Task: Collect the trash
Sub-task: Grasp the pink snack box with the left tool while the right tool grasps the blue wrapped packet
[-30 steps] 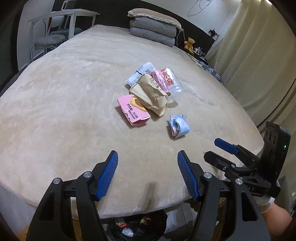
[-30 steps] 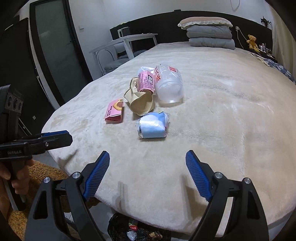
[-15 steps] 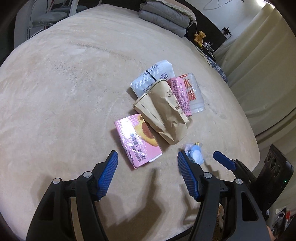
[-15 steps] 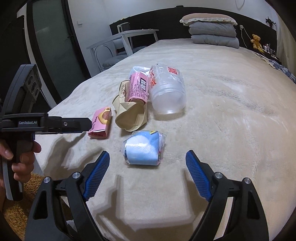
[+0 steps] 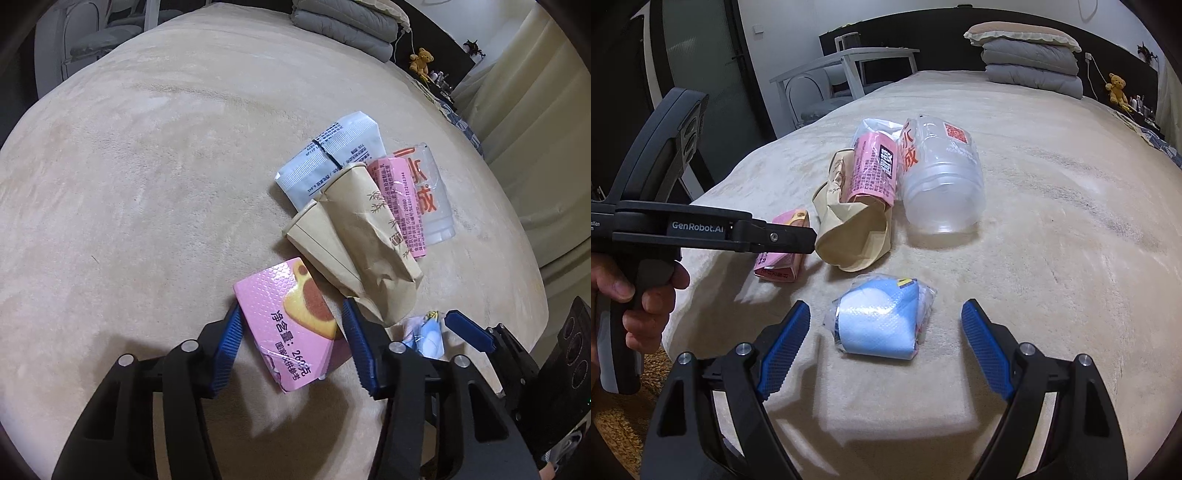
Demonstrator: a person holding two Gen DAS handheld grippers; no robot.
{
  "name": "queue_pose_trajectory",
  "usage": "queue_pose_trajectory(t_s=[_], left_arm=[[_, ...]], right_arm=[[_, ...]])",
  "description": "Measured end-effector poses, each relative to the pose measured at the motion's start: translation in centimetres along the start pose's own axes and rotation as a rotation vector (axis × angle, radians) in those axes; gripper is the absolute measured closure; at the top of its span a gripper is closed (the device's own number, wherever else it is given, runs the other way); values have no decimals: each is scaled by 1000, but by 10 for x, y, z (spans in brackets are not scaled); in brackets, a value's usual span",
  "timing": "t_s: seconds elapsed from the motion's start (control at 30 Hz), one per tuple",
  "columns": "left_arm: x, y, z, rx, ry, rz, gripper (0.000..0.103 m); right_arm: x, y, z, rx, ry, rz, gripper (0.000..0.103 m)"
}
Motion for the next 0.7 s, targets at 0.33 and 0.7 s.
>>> queue_pose_trajectory(t_s=[0.33,0.7], left_arm=[[-9,3,2,-9,19,-25,60],[-27,19,-9,-11,52,-64,65]], right_arm=[[6,3,1,-37,32,7,49],[-8,2,-2,-11,35,-35,50]])
Point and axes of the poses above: each gripper's, at about its wrist camera, not at the fingertips, and x roughly the way its jaws point, z to its left, y to its underside, the point moved 10 cm from there along x, roughly the way its jaws point, and after that the axes turned 1 degree about x, right-handed, at the moved point
